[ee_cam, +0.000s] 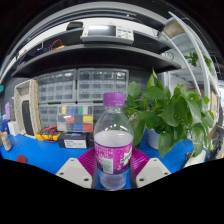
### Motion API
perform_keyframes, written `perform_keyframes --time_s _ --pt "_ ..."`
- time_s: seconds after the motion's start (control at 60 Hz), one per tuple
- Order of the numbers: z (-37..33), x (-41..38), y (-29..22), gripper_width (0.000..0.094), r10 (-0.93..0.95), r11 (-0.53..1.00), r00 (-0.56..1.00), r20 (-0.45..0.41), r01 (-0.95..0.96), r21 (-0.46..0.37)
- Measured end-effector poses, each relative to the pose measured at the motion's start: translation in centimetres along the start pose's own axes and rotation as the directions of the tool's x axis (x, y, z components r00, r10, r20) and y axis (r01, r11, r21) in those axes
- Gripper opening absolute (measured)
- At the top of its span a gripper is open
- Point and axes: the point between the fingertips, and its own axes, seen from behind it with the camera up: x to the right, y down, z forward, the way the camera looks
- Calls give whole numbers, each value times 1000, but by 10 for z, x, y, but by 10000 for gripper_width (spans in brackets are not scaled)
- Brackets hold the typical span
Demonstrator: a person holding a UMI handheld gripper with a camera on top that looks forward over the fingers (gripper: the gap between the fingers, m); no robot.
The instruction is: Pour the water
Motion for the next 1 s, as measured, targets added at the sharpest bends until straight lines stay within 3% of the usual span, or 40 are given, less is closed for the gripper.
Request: perform_keyframes --time_s 0.067,0.083,0.1,0.317,0.467,0.7,0.85,1.0 --pt "0 0 0 392 -11 1000 1000 -10 11 -8" --pt "2 -2 -1 431 -20 1000 1000 -9 20 -7" --pt "1 -3 0 360 -30 1000 1000 -7 30 -8" --pt "-1 -32 -16 360 -221 975 975 -32 222 12" --pt "-7 -116 -45 359 -454 890 891 11 453 59" --pt "-21 -290 -54 360 -815 579 569 109 804 135" --pt "-34 -390 -45 359 -945 325 307 116 925 196" --pt "-38 -448 -36 356 -997 46 31 71 973 225"
